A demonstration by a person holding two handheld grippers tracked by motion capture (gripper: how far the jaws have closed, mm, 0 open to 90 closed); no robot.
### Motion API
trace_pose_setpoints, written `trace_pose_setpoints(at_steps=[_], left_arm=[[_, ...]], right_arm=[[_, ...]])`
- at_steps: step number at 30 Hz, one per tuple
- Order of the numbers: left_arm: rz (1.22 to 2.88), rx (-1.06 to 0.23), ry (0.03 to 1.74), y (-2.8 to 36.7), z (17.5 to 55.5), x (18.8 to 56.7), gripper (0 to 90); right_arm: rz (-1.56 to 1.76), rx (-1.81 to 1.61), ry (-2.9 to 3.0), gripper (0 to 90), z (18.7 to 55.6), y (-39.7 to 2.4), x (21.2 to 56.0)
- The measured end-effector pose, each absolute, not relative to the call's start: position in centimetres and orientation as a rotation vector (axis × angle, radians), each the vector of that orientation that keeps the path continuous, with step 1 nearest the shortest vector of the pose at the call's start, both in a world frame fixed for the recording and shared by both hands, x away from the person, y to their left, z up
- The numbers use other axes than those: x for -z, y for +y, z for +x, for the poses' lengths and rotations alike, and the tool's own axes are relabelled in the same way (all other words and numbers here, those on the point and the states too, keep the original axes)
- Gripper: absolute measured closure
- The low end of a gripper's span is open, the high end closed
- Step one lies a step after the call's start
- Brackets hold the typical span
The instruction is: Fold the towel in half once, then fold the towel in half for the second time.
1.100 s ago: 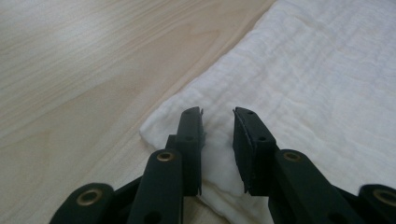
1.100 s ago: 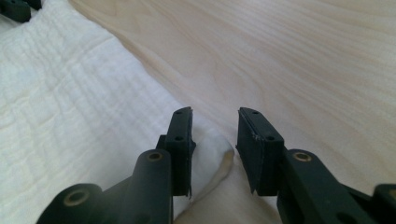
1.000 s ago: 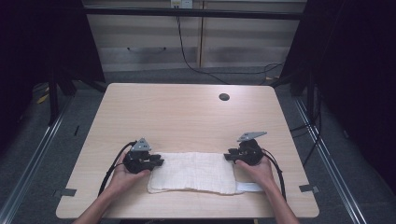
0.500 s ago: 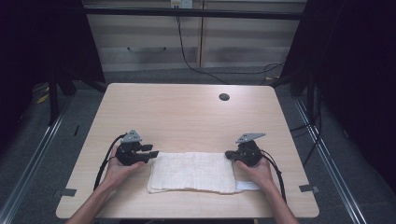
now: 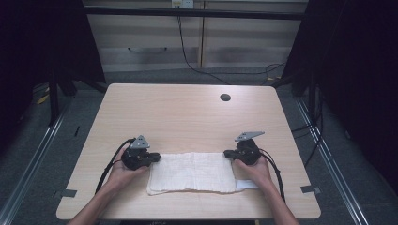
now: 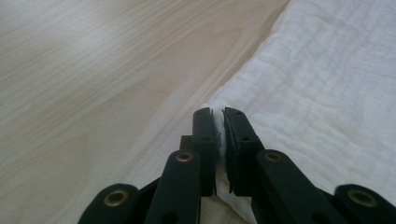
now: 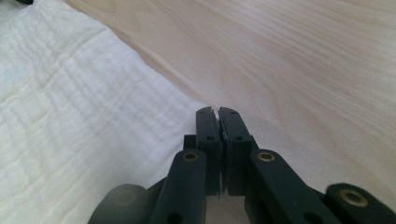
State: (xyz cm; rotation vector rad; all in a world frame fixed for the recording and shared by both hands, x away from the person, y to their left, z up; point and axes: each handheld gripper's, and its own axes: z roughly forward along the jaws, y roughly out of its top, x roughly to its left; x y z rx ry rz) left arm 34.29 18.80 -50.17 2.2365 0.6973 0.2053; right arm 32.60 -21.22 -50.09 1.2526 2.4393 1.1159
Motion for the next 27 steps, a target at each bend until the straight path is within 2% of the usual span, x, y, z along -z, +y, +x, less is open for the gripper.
trace_pose_setpoints(at_steps=[27], left_arm=[[2.208,-0.175,0.766,19.3,34.6,50.2,84.3]], right_arm=[[1.136,-1.379,2.329,88.3,30.2,-21.4,46.4]])
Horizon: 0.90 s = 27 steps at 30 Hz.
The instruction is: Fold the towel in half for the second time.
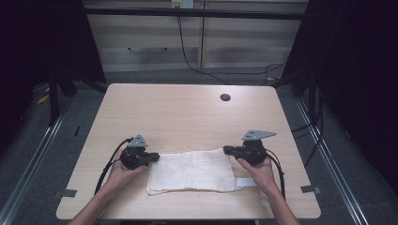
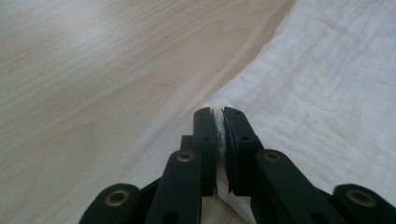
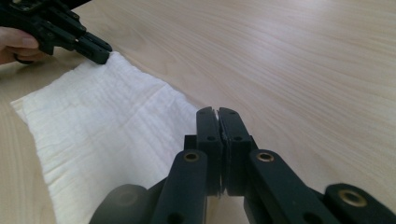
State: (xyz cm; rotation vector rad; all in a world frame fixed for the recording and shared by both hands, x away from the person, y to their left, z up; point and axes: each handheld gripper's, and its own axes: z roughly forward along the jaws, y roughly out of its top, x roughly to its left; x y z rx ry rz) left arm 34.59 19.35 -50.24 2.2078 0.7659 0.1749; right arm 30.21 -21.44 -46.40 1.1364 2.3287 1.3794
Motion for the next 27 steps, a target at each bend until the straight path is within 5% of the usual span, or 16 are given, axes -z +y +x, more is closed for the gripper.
trace_pose_setpoints(at_steps=[27], left_arm=[[2.209,-0.277,0.828,19.0,34.2,50.2,84.4]], right_arm=[[0.938,-1.402,2.448,88.3,24.7,-18.4,45.6]])
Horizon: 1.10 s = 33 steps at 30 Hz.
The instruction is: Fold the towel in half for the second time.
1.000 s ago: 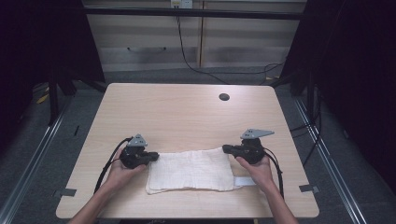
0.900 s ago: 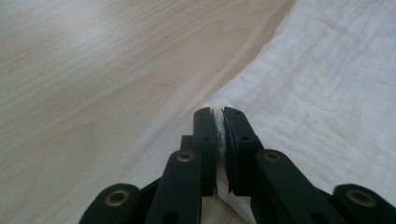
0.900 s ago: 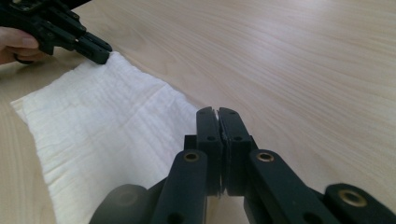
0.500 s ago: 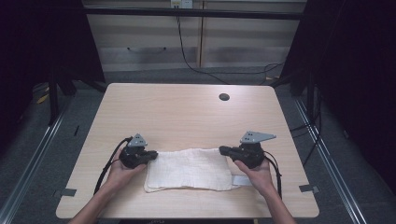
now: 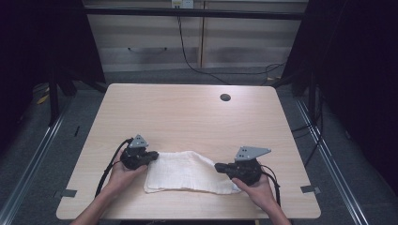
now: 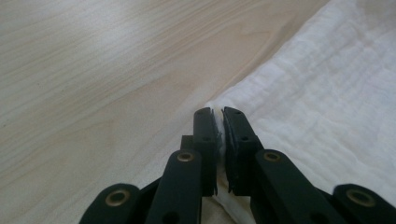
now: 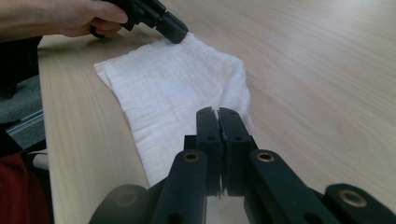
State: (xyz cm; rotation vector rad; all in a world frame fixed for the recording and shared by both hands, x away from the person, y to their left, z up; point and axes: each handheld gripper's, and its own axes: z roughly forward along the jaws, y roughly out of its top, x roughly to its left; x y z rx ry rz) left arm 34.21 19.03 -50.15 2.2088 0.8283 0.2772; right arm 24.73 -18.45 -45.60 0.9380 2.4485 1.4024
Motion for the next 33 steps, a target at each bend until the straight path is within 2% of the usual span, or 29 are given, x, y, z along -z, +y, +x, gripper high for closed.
trace_pose_setpoints(at_steps=[7,18,24,33], left_arm=[[2.219,-0.320,0.834,18.6,33.9,50.1,84.5],[2.202,-0.304,0.852,18.6,34.1,50.1,84.4],[2.191,-0.288,0.853,18.8,34.3,50.0,84.2],[2.042,-0.286,0.782,19.0,33.3,47.1,84.1]], right_arm=[[0.907,-1.336,2.556,88.2,23.2,-17.4,46.8],[0.899,-1.304,2.719,88.2,22.7,-16.6,48.9],[0.892,-1.172,2.788,88.5,22.9,-15.7,49.4],[1.021,-1.136,2.720,88.8,24.6,-15.9,49.4]])
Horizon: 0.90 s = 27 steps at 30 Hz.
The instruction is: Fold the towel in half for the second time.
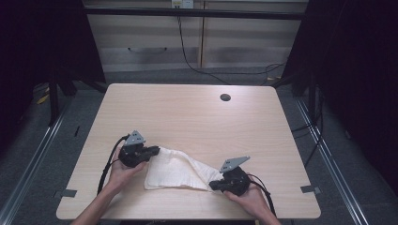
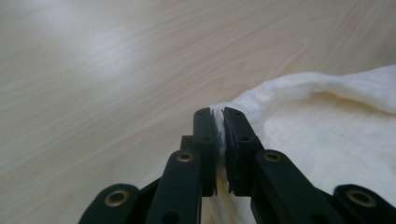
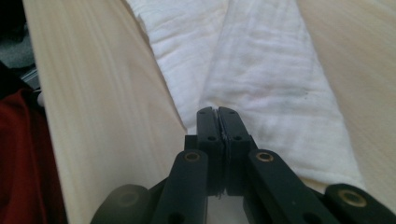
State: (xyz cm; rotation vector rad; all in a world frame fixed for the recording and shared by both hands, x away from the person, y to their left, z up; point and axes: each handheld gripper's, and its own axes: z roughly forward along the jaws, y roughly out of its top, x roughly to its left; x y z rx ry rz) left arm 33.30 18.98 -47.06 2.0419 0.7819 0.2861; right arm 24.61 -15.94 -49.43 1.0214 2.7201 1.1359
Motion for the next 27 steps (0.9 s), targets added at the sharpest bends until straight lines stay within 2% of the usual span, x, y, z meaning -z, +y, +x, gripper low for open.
trace_pose_setpoints(at_steps=[6,11,27], left_arm=[[1.988,-0.289,0.712,18.7,32.1,45.0,84.1],[2.009,-0.288,0.638,18.1,30.6,44.3,84.1],[2.213,-0.157,0.442,17.4,25.3,47.3,84.1]], right_arm=[[1.062,-1.104,2.656,88.8,26.4,-16.3,49.5],[1.098,-1.103,2.625,88.9,27.2,-16.6,49.6],[1.102,-1.080,2.596,88.9,27.0,-16.5,49.6]])
